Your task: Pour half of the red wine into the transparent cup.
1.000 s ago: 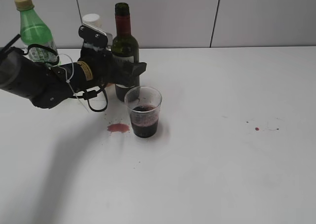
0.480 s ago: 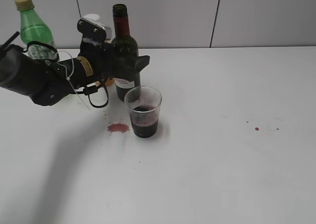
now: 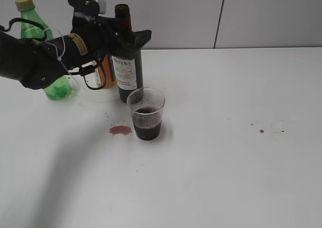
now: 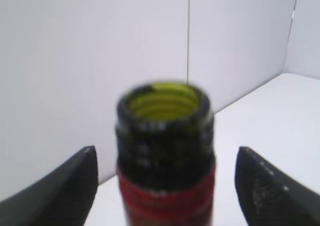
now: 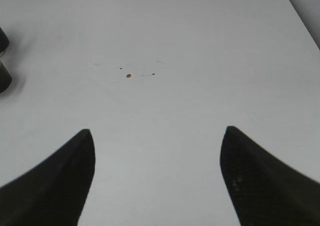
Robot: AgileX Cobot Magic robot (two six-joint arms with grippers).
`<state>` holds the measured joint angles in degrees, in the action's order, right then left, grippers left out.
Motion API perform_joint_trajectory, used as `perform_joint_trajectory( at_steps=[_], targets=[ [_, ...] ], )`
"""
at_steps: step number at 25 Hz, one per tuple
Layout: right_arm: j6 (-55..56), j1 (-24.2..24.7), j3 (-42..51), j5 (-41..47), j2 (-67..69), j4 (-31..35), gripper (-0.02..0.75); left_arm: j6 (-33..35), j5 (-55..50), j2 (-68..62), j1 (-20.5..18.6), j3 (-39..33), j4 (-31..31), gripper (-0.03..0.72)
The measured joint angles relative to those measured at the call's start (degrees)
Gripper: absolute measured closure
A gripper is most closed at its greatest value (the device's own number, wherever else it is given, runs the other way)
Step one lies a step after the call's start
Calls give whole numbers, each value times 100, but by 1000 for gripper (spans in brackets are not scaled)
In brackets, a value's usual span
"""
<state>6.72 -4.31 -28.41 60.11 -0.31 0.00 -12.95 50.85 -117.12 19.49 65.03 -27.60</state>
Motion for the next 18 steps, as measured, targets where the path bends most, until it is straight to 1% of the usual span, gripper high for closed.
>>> perform_joint_trajectory(
  at_steps=[5,8,12,18],
  targets=[
    [-5,0,0,0,0,0,148,0,-149,521,-7,0,0,54],
    [-5,0,0,0,0,0,148,0,-466,875,-7,0,0,60],
    [1,0,0,0,0,0,148,0,-1255,1514,-7,-5,0,69],
    [1,0,0,0,0,0,148,0,-2973,2553,-7,-5,0,82]
  ],
)
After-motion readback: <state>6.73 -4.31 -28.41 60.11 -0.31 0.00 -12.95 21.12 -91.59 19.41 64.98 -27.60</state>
